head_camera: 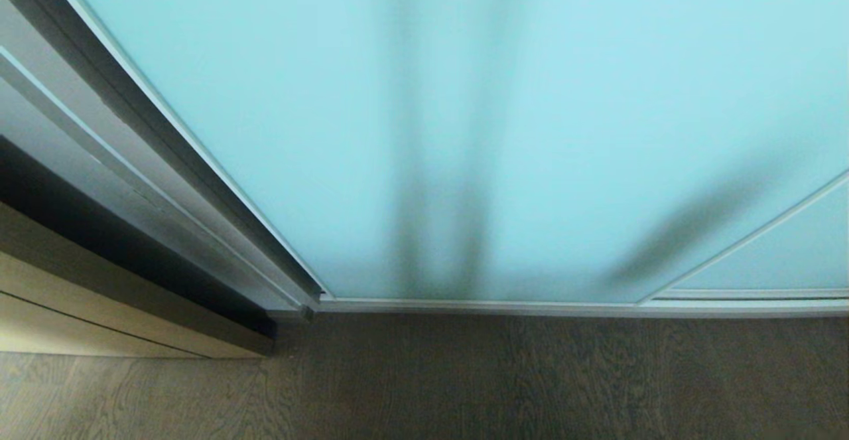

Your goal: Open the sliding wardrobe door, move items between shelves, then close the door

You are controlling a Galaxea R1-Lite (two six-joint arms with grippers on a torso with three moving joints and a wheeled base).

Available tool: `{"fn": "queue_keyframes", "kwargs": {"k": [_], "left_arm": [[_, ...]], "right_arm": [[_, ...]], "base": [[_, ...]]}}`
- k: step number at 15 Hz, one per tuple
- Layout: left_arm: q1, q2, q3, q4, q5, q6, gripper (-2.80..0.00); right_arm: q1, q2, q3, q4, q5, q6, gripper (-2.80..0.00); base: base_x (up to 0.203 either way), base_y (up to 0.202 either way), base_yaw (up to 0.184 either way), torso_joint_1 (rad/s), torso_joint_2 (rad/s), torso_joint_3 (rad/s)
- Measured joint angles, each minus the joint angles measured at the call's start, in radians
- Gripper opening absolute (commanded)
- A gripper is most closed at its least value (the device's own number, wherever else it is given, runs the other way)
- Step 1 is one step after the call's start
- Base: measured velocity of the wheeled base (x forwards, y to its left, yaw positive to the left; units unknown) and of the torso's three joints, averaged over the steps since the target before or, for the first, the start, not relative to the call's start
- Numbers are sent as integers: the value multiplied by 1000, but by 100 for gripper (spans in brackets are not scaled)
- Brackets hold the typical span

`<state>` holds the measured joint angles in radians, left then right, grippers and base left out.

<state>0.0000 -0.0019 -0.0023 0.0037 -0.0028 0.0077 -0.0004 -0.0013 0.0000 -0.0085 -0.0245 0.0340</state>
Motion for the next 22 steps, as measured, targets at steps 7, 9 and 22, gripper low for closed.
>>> {"fn": "queue_keyframes", "kwargs": {"k": [7, 9, 22], "left_arm": [[0, 0, 2, 3, 0, 0, -280], [0, 0, 2, 3, 0, 0, -280], [0, 0, 2, 4, 0, 0, -280]], "right_arm": [[0, 0, 0, 0, 0, 0, -280], [0, 0, 0, 0, 0, 0, -280], [0, 0, 0, 0, 0, 0, -280]], "base": [[0, 0, 0, 0, 0, 0], [0, 0, 0, 0, 0, 0], [0, 0, 0, 0, 0, 0]]}}
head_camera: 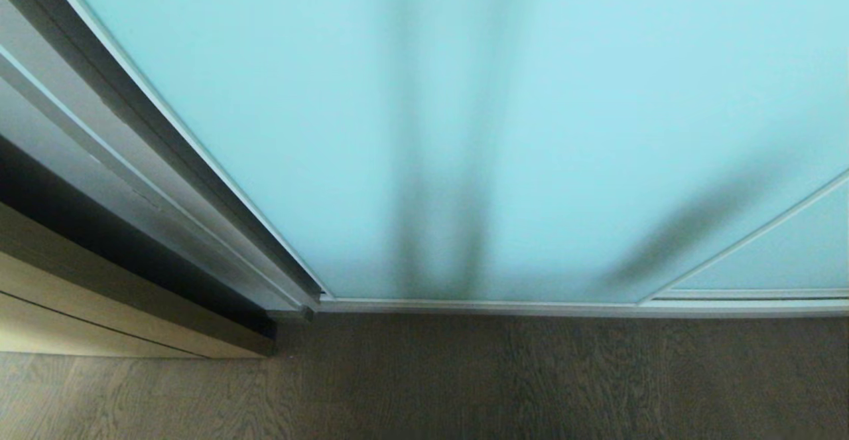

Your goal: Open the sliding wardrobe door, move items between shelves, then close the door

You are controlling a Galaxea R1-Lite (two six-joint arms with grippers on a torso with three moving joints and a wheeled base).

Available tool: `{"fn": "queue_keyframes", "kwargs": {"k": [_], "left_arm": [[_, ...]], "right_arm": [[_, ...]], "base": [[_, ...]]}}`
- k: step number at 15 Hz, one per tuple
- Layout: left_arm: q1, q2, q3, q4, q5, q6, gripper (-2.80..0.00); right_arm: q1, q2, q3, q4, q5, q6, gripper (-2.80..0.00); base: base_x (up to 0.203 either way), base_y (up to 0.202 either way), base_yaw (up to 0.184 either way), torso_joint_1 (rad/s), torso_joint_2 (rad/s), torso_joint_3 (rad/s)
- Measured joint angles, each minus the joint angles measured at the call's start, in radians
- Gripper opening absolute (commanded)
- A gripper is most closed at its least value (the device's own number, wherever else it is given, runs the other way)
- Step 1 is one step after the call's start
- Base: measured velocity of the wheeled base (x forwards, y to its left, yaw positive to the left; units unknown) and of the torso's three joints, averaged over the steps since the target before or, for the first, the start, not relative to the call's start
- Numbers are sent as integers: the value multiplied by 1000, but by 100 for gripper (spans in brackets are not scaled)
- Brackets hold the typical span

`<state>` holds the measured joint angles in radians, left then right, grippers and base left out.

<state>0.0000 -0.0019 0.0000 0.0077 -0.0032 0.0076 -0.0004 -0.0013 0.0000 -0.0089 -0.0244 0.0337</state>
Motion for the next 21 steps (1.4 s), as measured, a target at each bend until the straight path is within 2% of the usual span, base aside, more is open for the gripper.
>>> {"fn": "queue_keyframes", "kwargs": {"k": [15, 21], "left_arm": [[0, 0, 0, 0, 0, 0, -280], [0, 1, 0, 0, 0, -1, -280]], "right_arm": [[0, 0, 0, 1, 2, -15, -280], [0, 1, 0, 1, 1, 3, -280]], "base": [[0, 0, 0, 0, 0, 0], [0, 0, 0, 0, 0, 0]]}}
